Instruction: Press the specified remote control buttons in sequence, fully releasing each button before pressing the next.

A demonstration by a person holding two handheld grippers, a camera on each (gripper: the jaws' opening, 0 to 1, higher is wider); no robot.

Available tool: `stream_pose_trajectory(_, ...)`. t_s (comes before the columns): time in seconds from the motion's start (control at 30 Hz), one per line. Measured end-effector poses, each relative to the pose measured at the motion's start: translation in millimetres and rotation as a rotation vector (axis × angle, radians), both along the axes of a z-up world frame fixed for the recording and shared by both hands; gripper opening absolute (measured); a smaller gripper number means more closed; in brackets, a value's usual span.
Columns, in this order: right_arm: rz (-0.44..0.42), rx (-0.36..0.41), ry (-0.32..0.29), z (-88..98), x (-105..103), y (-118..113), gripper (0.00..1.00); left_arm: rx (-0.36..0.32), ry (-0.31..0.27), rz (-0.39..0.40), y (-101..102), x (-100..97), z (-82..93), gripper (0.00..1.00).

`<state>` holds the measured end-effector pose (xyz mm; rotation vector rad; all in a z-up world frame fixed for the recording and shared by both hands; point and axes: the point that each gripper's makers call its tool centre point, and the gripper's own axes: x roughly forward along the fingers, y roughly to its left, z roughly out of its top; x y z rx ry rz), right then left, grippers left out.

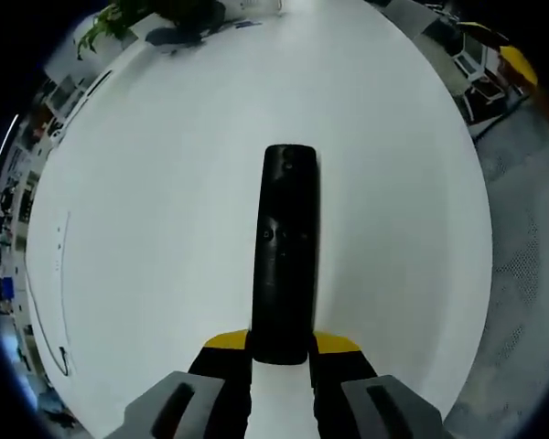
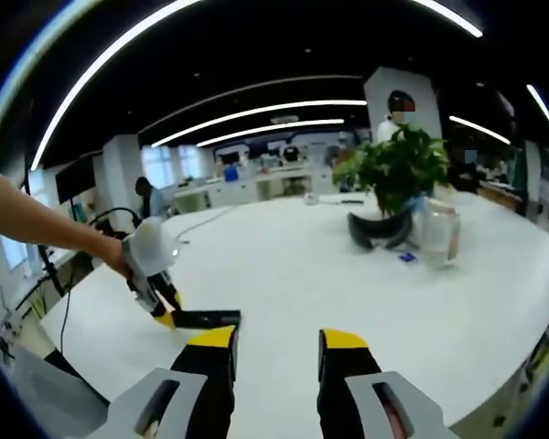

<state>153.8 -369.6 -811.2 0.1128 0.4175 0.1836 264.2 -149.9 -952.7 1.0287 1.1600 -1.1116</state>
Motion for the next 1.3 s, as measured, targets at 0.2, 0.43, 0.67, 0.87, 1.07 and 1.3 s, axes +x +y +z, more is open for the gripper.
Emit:
stream_pose_trajectory(0.2,-0.002,0.008,-0.009,1.8,0,0,0.32,0.003,0.001,0.0,0,-10.6,0.4,0.23)
stream_pose_trajectory(0.43,0.0,0.015,-0.019,3.8,-1,0,0.32,-0.013,-0.003,0.008,-2,-26.8,0.6,0.23)
stream_pose_trajectory(0.67,0.005,0.018,-0.021,4.1,-2,1,0.31,-0.034,-0.005,0.023,-3,-38.9,0.9,0.23)
stream_pose_trajectory(0.87,0.009,0.02,-0.025,5.1,-2,2,0.31,-0.05,-0.006,0.037,-4,-50.7,0.9,0.23)
stream_pose_trajectory(1.07,0.013,0.018,-0.029,5.5,-2,2,0.31,-0.061,-0.006,0.033,-6,-62.2,0.7,0.23)
stream_pose_trajectory(1.3,0.008,0.017,-0.034,6.3,-2,0,0.3,-0.06,-0.005,0.032,-9,-73.3,0.8,0.23)
